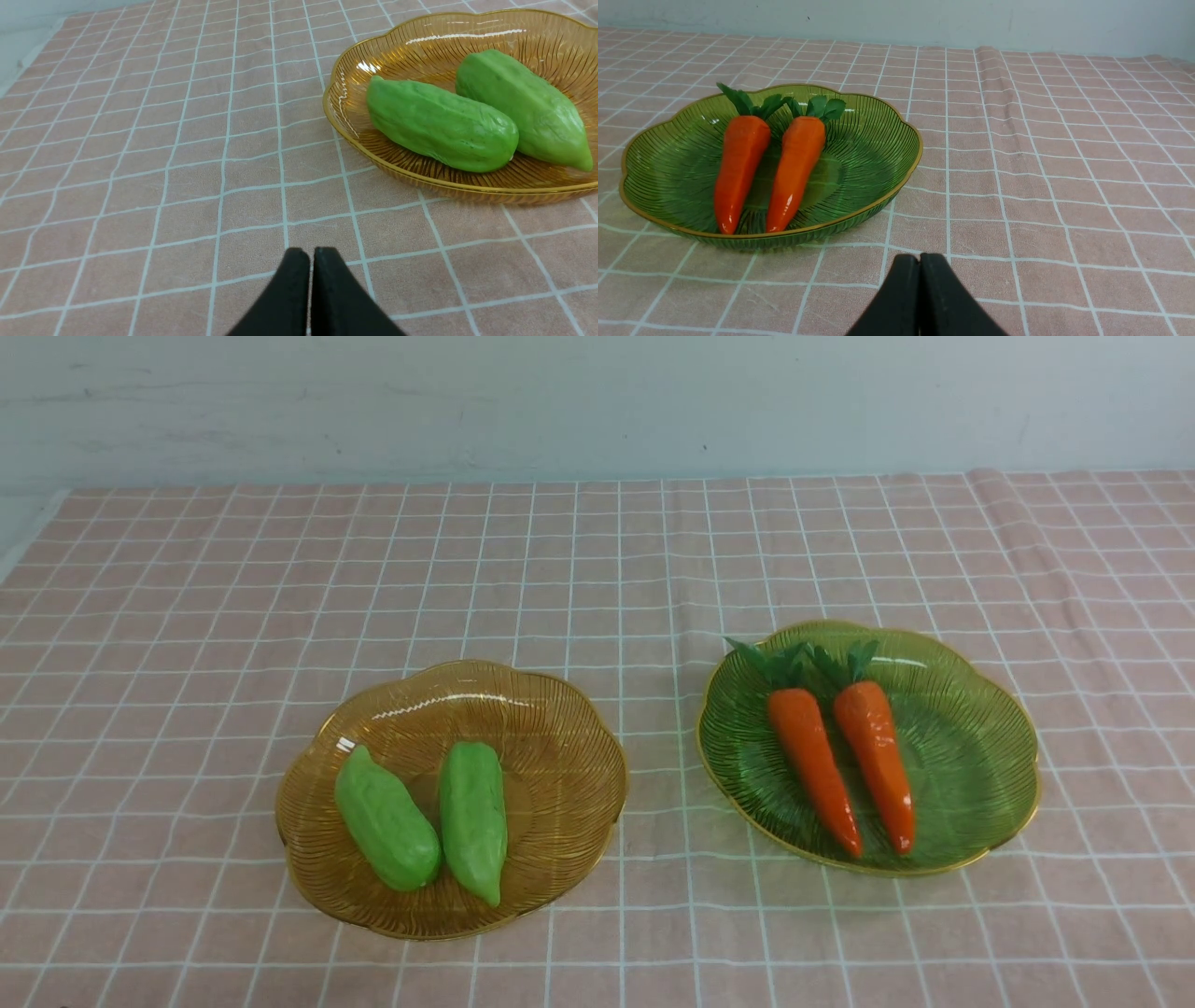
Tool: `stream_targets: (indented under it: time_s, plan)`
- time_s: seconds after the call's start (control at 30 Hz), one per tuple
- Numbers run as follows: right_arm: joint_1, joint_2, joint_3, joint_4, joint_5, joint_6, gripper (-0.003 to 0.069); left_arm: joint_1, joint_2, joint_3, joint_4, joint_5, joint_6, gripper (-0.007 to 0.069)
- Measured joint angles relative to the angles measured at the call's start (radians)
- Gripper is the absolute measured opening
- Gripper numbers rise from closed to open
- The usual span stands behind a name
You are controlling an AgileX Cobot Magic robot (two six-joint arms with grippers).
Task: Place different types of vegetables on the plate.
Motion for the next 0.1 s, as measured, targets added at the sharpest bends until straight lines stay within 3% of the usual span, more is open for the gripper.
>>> stream_targets:
  time_s: [0.1]
  plan:
    - [0.000, 0.000, 0.000, 0.000, 0.000, 0.000, -0.0015, 0.000, 0.000, 0.000, 0.000, 0.000, 0.000, -0.0003]
